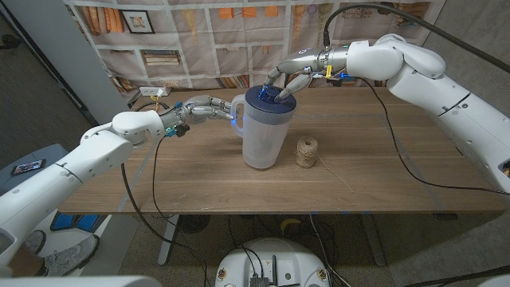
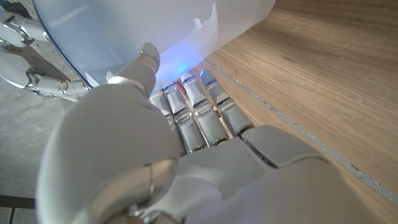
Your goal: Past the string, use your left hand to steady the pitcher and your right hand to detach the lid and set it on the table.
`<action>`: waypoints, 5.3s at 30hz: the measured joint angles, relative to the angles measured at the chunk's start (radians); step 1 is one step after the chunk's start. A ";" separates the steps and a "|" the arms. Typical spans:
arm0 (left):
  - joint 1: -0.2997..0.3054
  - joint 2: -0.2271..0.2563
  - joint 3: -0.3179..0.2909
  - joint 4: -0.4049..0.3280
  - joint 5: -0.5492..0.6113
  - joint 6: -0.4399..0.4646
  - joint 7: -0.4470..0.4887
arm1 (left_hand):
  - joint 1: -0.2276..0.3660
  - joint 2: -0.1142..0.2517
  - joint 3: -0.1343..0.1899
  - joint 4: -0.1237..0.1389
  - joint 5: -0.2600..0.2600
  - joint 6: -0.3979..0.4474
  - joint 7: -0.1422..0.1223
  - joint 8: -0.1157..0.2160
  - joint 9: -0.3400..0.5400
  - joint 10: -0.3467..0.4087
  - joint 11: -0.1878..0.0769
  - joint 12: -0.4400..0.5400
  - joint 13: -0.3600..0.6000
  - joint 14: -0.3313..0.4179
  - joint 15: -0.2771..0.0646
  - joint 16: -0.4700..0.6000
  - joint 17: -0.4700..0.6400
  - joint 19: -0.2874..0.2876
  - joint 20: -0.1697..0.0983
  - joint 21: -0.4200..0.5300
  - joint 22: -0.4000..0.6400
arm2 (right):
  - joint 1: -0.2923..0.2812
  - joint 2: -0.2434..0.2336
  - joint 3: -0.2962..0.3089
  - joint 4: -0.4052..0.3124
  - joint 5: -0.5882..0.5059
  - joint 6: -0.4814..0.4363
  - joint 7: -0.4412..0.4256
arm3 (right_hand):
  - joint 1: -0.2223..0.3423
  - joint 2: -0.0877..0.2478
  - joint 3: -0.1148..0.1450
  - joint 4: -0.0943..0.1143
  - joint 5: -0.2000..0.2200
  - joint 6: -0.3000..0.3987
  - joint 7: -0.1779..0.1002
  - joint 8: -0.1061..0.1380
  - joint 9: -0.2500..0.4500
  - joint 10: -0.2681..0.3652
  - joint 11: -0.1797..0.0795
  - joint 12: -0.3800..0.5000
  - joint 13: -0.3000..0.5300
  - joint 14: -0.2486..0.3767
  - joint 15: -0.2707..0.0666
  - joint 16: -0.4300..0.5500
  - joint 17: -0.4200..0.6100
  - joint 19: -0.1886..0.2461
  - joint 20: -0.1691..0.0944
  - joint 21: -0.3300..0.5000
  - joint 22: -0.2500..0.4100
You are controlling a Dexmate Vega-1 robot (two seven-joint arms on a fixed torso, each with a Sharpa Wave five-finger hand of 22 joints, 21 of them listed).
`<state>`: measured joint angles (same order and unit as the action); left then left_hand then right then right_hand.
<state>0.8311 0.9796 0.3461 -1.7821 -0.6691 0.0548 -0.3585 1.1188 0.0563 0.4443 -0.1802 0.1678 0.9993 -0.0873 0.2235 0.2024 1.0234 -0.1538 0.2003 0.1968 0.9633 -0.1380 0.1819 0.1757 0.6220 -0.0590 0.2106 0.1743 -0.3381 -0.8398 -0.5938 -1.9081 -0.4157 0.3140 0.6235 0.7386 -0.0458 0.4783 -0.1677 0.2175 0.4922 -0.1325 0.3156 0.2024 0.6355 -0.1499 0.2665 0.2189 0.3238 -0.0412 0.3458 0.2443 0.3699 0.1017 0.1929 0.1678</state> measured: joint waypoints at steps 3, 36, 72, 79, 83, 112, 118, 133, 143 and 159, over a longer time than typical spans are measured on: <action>-0.002 0.000 0.002 0.000 0.000 0.002 -0.001 | 0.000 0.000 0.000 0.000 0.000 0.000 0.000 0.000 0.000 0.000 0.000 0.000 0.003 0.001 -0.001 0.000 0.000 0.000 0.000 0.000 0.000 | 0.004 0.002 0.000 0.008 0.000 0.001 -0.002 | 0.000 0.000 -0.004 0.004 -0.005 0.022 0.002 0.011 0.000 0.017 -0.011 0.000 -0.001 0.014 0.000 0.006 0.000 0.007 -0.007 0.000 0.000; -0.020 -0.004 0.010 0.004 0.006 0.013 -0.002 | 0.000 0.000 -0.004 0.004 0.003 0.000 0.000 0.000 0.005 0.000 0.000 -0.007 0.001 0.001 -0.002 0.000 -0.004 0.000 0.000 0.000 0.000 | 0.013 0.006 -0.012 0.029 -0.016 0.023 -0.013 | 0.052 0.004 -0.031 0.001 -0.027 0.184 -0.055 0.080 0.004 0.194 -0.066 0.008 0.005 0.097 -0.004 0.070 0.014 0.027 -0.027 0.000 0.000; -0.033 -0.003 0.014 0.011 0.007 0.024 -0.012 | 0.000 0.000 -0.006 0.006 0.000 0.000 0.000 0.002 0.004 0.000 0.000 -0.004 0.001 0.003 0.000 0.000 0.000 0.000 0.000 0.000 0.000 | 0.018 0.017 -0.011 0.058 0.017 0.028 -0.023 | 0.073 0.035 -0.072 0.005 -0.036 0.240 -0.023 0.143 -0.004 0.339 -0.072 0.000 -0.007 0.161 -0.007 0.136 0.033 0.052 -0.045 0.000 0.000; -0.040 -0.009 0.019 0.020 0.007 0.024 -0.018 | 0.000 0.000 -0.006 0.006 0.003 0.000 0.000 0.000 0.005 0.000 0.000 -0.007 0.001 0.003 0.000 0.000 0.000 0.000 0.000 0.000 0.000 | 0.019 0.016 -0.007 0.064 0.026 0.028 -0.024 | 0.073 0.035 -0.074 0.008 -0.036 0.241 -0.023 0.143 -0.005 0.349 -0.072 0.000 -0.007 0.161 -0.007 0.145 0.037 0.052 -0.045 0.000 0.000; -0.044 -0.012 0.023 0.024 0.007 0.026 -0.020 | 0.000 0.000 -0.006 0.006 0.003 0.000 0.000 -0.001 0.005 0.000 -0.001 -0.008 0.001 0.003 0.000 0.000 -0.001 0.000 0.000 0.000 0.000 | 0.020 0.015 -0.005 0.066 0.030 0.029 -0.025 | 0.073 0.035 -0.074 0.008 -0.036 0.251 -0.020 0.143 -0.005 0.358 -0.070 0.000 -0.007 0.161 -0.007 0.145 0.037 0.052 -0.045 0.000 0.000; -0.049 -0.016 0.029 0.014 0.017 0.044 -0.003 | 0.000 0.000 -0.006 0.006 0.002 0.000 0.000 0.003 0.004 0.000 0.000 -0.003 0.001 0.010 -0.007 -0.004 -0.003 0.000 0.000 0.000 0.000 | 0.028 0.010 0.005 0.087 0.050 0.044 -0.043 | 0.071 0.038 -0.091 0.013 -0.036 0.257 -0.014 0.146 -0.005 0.369 -0.070 -0.008 -0.007 0.173 -0.009 0.154 0.037 0.061 -0.046 0.000 0.000; -0.049 -0.016 0.030 0.010 0.017 0.048 -0.001 | 0.000 0.000 -0.007 0.006 0.001 0.000 0.000 0.001 0.004 0.000 0.000 -0.004 0.001 0.010 -0.007 -0.007 -0.002 0.000 0.000 0.000 0.000 | 0.029 0.009 0.007 0.090 0.052 0.047 -0.046 | 0.093 0.060 -0.095 0.009 -0.036 0.257 -0.014 0.144 -0.005 0.371 -0.072 -0.012 -0.008 0.173 -0.009 0.157 0.037 0.061 -0.046 0.000 0.000; -0.049 -0.015 0.030 0.005 0.018 0.053 0.005 | 0.000 0.000 -0.008 0.004 0.003 0.000 0.000 0.004 0.005 0.000 0.000 -0.003 0.001 0.010 -0.007 -0.004 -0.005 0.000 0.000 0.000 0.000 | 0.030 0.005 0.009 0.093 0.055 0.052 -0.047 | 0.094 0.060 -0.105 0.010 -0.037 0.266 -0.005 0.144 -0.005 0.379 -0.070 -0.013 -0.007 0.173 -0.009 0.161 0.037 0.064 -0.043 0.000 0.000; -0.048 -0.015 0.030 -0.001 0.020 0.053 0.008 | 0.000 0.000 -0.011 0.002 0.003 0.000 0.000 0.004 0.004 0.000 0.000 -0.003 0.001 0.010 -0.007 -0.004 -0.004 0.000 0.000 0.000 0.000 | 0.027 -0.003 0.017 0.087 0.057 0.052 -0.050 | 0.094 0.060 -0.109 0.012 -0.040 0.266 -0.005 0.144 -0.005 0.379 -0.070 -0.019 -0.006 0.173 -0.009 0.161 0.037 0.064 -0.043 0.000 0.000; -0.047 -0.014 0.030 -0.006 0.022 0.055 0.012 | 0.000 0.000 -0.011 0.002 0.002 0.000 0.000 0.004 0.004 0.000 0.000 -0.003 0.000 0.009 -0.006 -0.004 -0.005 0.000 0.000 0.000 0.000 | 0.017 -0.014 0.028 0.078 0.063 0.048 -0.055 | 0.104 0.070 -0.117 0.012 -0.036 0.269 -0.002 0.141 -0.005 0.390 -0.070 -0.020 -0.006 0.173 -0.009 0.167 0.034 0.064 -0.043 0.000 0.000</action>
<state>0.7842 0.9659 0.3765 -1.7882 -0.6473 0.1102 -0.3465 1.1188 0.0563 0.4338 -0.1782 0.1700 0.9993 -0.0873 0.2270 0.2066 1.0233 -0.1541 0.1971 0.1972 0.9723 -0.1442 0.1777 0.1710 0.6220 -0.0590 0.2106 0.1743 -0.3212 -0.8536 -0.5655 -1.8302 -0.3525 0.3620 0.5689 0.8425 0.0244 0.3612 -0.1559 0.1814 0.7617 -0.1341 0.4569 0.1975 1.0257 -0.2199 0.2467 0.2131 0.4968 -0.0500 0.5123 0.2784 0.4339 0.0590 0.1929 0.1679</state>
